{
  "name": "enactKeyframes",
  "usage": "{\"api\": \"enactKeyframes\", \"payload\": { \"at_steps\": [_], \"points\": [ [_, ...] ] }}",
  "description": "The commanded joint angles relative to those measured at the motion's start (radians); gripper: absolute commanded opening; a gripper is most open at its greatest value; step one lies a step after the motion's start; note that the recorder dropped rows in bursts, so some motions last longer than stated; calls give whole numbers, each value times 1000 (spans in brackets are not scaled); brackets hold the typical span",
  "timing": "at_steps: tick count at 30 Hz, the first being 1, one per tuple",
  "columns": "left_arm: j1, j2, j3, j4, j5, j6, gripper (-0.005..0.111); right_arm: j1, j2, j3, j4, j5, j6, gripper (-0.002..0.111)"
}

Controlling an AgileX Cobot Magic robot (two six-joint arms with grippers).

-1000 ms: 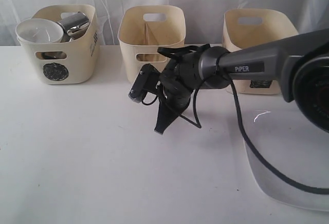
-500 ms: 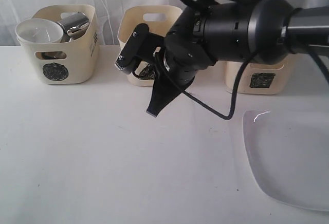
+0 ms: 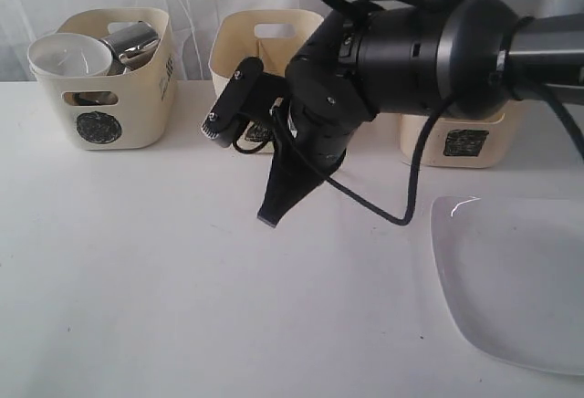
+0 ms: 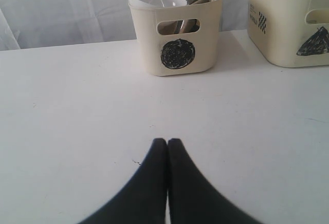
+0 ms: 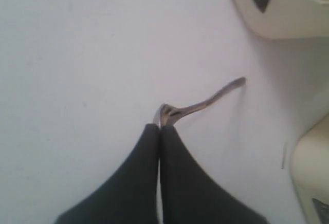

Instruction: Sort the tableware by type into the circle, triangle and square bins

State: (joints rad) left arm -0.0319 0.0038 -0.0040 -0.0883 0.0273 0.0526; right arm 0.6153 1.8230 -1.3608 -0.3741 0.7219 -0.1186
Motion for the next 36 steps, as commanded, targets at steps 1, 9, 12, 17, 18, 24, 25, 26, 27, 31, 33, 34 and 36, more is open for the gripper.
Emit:
{"api": "enactKeyframes", "payload": {
  "at_steps": [1, 9, 12, 17, 18, 24, 25, 26, 27, 31, 33, 34, 36],
  "points": [
    [-4, -4, 4, -13, 0, 1, 2, 36, 4, 63, 53, -33, -31, 0],
    [-4, -4, 4, -13, 0, 1, 2, 113, 4, 218, 110, -54, -29, 0],
    [-4, -4, 4, -13, 0, 1, 2, 142, 4, 259, 112, -67, -19, 0],
    [-4, -4, 4, -13, 0, 1, 2, 153, 4, 303, 121, -102, -8, 0],
    [-4, -4, 4, -13, 0, 1, 2, 153, 4, 304, 127, -102, -8, 0],
    [-4, -4, 4, -13, 0, 1, 2, 153, -22, 304, 43, -152, 223, 0],
    [-4, -4, 4, -13, 0, 1, 2, 151, -30, 304, -13, -154, 330, 1],
    [-4, -4, 4, -13, 0, 1, 2, 146, -33, 304, -92, -154, 458, 2],
    [-4, -4, 4, -13, 0, 1, 2, 138, -36, 304, -172, -144, 598, 5],
    [-4, -4, 4, -13, 0, 1, 2, 105, -29, 304, -433, -14, 1097, 13],
    [-4, -4, 4, -13, 0, 1, 2, 91, -26, 304, -512, 66, 1338, 16],
    [-4, -4, 4, -13, 0, 1, 2, 91, -26, 304, -528, 91, 1432, 17],
    [-4, -4, 4, -13, 0, 1, 2, 88, -26, 302, -555, 107, 1526, 17]
  ]
}}
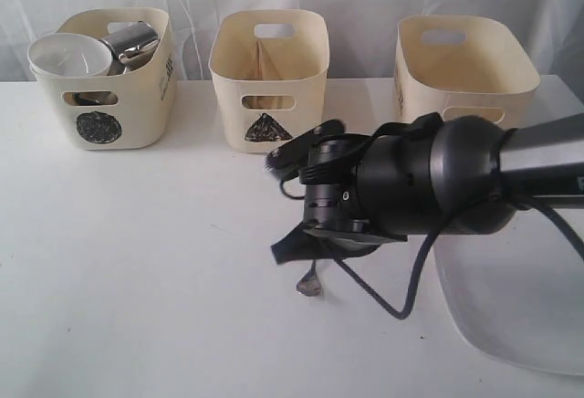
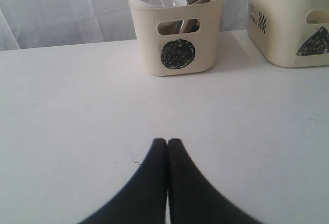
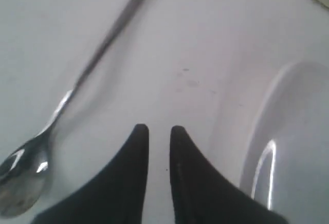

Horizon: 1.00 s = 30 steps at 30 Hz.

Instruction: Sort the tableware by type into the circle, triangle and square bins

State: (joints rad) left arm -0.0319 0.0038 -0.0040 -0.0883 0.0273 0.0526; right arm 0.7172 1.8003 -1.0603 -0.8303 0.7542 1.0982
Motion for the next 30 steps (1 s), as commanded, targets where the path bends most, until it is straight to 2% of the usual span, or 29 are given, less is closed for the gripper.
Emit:
{"api": "enactKeyframes", "payload": {
  "at_steps": [1, 7, 12, 23, 30],
  "points": [
    [-4, -4, 4, -13, 0, 1, 2, -14, -3, 2, -105, 61, 311, 17],
    [-4, -4, 4, -13, 0, 1, 2, -14, -3, 2, -65, -100, 295, 18],
    [-4, -4, 4, -13, 0, 1, 2, -14, 28, -38, -59, -65, 380, 37],
    [-4, -4, 4, -13, 0, 1, 2, -65, 161, -120, 102, -97, 384, 37],
    [-4, -4, 4, -13, 0, 1, 2, -71, 194, -213, 180, -116, 277, 37]
  ]
}}
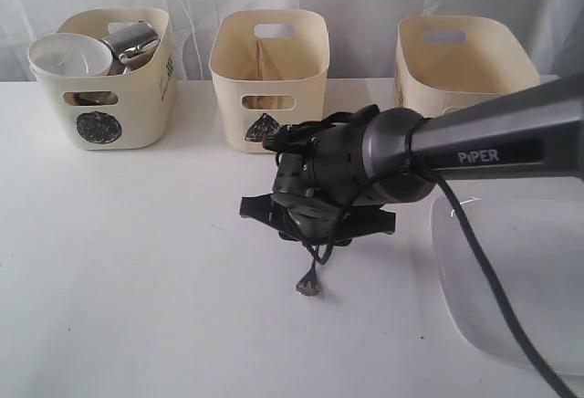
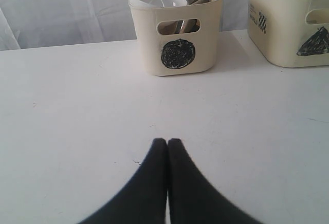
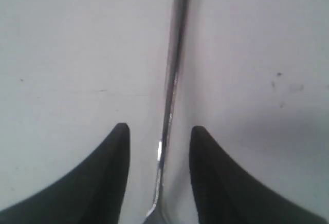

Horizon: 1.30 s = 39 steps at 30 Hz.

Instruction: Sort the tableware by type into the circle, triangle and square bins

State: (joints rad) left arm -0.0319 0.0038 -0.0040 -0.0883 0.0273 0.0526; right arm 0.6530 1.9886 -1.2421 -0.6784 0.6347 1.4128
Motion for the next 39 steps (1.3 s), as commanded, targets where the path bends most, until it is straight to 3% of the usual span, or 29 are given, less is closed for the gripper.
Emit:
{"api": "enactKeyframes", "payload": {
  "at_steps": [1, 21, 23, 26, 27, 39],
  "points": [
    [-4, -4, 4, -13, 0, 1, 2, -7, 10, -34, 33, 10, -37, 37],
    [-4, -4, 4, -13, 0, 1, 2, -7, 100, -38, 111, 31, -37, 36],
    [-4, -4, 4, -13, 0, 1, 2, -7, 101, -38, 111, 31, -42, 27],
    [-4, -4, 4, -13, 0, 1, 2, -7, 92, -38, 109, 39, -49, 2],
    [-4, -4, 4, -13, 0, 1, 2, -7, 82, -38, 101, 52, -49, 0],
    [-4, -4, 4, -13, 0, 1, 2, 15, -182, 80, -335, 56, -76, 0]
  ]
}}
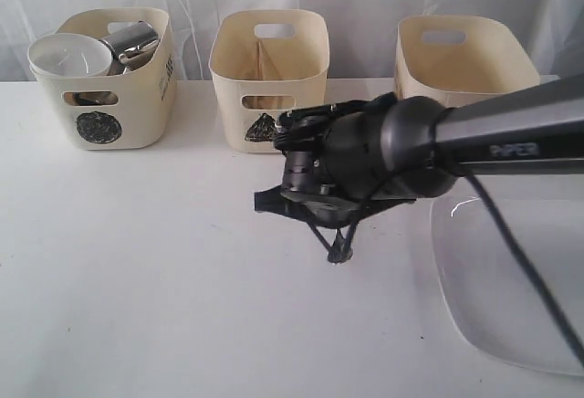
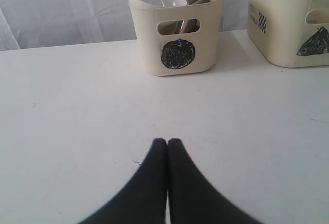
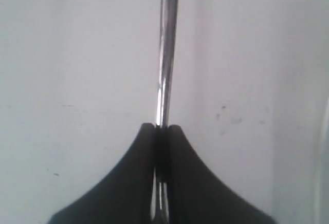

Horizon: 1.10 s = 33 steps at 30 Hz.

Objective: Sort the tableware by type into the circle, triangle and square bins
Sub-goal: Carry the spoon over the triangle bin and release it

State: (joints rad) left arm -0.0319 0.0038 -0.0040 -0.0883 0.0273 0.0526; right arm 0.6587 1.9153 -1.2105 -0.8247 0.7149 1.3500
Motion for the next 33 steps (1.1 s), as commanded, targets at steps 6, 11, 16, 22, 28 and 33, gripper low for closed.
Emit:
{"api": "enactKeyframes", "payload": {
  "at_steps": [6, 11, 16, 22, 28, 33],
  "points": [
    [-4, -4, 4, -13, 0, 1, 2, -52, -188, 28, -511, -179, -11, 0],
    [-4, -4, 4, -13, 0, 1, 2, -170, -145, -55, -605, -390, -13, 0],
    [-4, -4, 4, -13, 0, 1, 2, -257, -51, -174, -690, -469, -13, 0],
    [-4, -4, 4, -13, 0, 1, 2, -289, 67, -331, -722, -587, -43, 0],
    [-4, -4, 4, -13, 0, 1, 2, -293, 179, -515, -722, -609, -74, 0],
    [-4, -4, 4, -13, 0, 1, 2, -293, 271, -625, -719, -649, -74, 0]
  ]
}}
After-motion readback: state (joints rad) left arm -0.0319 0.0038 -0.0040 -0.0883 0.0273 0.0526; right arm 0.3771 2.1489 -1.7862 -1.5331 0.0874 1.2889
